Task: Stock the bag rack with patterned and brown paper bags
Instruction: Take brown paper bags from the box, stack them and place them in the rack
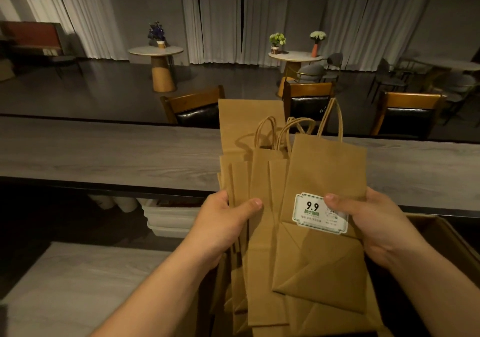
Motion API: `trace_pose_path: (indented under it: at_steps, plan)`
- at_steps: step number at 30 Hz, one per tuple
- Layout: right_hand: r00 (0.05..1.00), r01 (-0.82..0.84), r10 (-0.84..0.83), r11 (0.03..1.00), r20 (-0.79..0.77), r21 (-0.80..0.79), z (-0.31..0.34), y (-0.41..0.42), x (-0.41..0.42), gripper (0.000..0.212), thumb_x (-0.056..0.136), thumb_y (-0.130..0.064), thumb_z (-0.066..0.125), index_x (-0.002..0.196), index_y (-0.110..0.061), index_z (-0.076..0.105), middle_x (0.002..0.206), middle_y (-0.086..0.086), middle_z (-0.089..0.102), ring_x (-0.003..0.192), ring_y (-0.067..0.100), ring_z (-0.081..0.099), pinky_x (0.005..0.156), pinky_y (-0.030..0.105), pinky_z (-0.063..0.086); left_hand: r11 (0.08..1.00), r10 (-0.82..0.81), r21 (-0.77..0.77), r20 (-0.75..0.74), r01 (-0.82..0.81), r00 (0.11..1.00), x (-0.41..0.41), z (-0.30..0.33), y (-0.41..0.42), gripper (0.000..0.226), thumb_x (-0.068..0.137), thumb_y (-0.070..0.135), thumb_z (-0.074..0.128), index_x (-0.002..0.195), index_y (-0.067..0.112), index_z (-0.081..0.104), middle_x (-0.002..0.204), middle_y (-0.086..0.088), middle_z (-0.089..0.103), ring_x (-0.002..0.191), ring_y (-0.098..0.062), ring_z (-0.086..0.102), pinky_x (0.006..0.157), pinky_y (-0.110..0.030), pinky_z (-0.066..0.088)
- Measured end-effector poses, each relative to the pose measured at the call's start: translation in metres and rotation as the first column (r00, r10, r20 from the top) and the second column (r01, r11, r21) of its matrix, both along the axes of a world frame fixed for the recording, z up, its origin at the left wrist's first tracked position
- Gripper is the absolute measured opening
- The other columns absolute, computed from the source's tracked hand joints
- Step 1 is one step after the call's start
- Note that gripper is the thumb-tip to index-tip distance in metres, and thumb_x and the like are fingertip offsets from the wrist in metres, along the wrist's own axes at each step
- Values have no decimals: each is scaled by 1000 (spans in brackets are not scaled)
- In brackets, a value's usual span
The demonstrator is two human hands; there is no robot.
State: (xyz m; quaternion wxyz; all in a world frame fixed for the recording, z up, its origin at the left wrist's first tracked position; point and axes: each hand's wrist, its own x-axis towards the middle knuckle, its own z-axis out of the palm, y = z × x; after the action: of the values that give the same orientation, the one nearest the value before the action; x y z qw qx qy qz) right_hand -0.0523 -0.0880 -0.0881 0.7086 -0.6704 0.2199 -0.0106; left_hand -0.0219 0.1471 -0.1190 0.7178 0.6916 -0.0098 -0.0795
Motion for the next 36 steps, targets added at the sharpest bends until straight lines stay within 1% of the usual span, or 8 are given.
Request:
trace_pose_path:
  at_steps: [4, 13, 19, 21, 25, 28, 33, 36]
  plan:
    - [996, 85, -67, 934, 65, -346, 13, -8, -6, 23, 89, -18, 80, 108, -23, 67, 88, 4, 80, 78, 26, 78, 68, 38, 57, 994, 69, 87, 40, -72, 997, 3, -3, 0, 12, 94, 29, 73, 101, 37, 68, 101, 17, 78, 99, -3, 72, 94, -33, 58]
    - [987, 143, -28, 623, 161, -769, 20, -12, -12, 14, 98, -31, 68, 109, -30, 59, 86, -10, 63, 74, -5, 50, 57, 22, 37, 959, 251, 104, 108, -262, 962, 2, -1, -1, 8, 84, 36, 75, 85, 33, 68, 92, 11, 77, 91, -14, 73, 88, -45, 62]
    - [989, 88, 52, 552, 140, -829, 29, 11, -25, 13, 102, -27, 61, 108, -31, 51, 90, -7, 61, 77, 2, 57, 57, 22, 42, 960, 205, 165, 144, -228, 968, -1, 1, -2, 8, 93, 33, 71, 87, 37, 66, 87, 16, 74, 86, -3, 70, 80, -31, 60]
    - [989, -36, 144, 516, 46, -856, 30, 30, -32, 23, 103, -27, 58, 122, -34, 49, 92, -9, 62, 76, 5, 62, 58, 22, 47, 963, 123, 220, 146, -154, 982, -4, 2, -3, 8, 96, 38, 67, 89, 43, 64, 91, 20, 72, 89, 2, 68, 81, -27, 58]
    - [950, -241, 302, 527, -86, -815, 20, 68, -35, 66, 103, -32, 56, 157, -46, 20, 136, -14, 58, 111, 3, 63, 94, 33, 58, 964, 44, 254, 135, -78, 990, -5, -2, -5, 20, 95, 63, 55, 95, 50, 70, 104, 19, 74, 103, -7, 70, 98, -45, 56]
    - [943, -250, 326, 579, -61, -776, 7, 76, -30, 72, 105, -46, 48, 162, -45, 4, 160, -14, 27, 136, 6, 46, 108, 30, 43, 979, -96, 193, 112, 73, 989, -8, -1, -4, 54, 94, 77, 38, 114, 41, 73, 118, 15, 73, 115, -2, 65, 106, -29, 45]
    - [927, -308, 364, 596, -92, -742, -1, 81, -31, 111, 69, -92, 40, 160, -44, -3, 152, -19, 16, 147, 16, 31, 120, 45, 37, 971, -230, 84, 61, 225, 971, -11, 3, -1, 27, 107, 30, 45, 110, 27, 72, 102, 22, 76, 101, 10, 66, 91, -9, 48]
    - [919, -337, 376, 597, -117, -728, -3, 78, -33, 115, 79, -70, 73, 157, -49, -8, 153, -21, 11, 150, 16, 25, 122, 44, 35, 961, -278, 29, 46, 277, 960, -9, 0, 2, 30, 107, 21, 47, 116, 9, 72, 111, -1, 78, 108, -12, 72, 86, -17, 55]
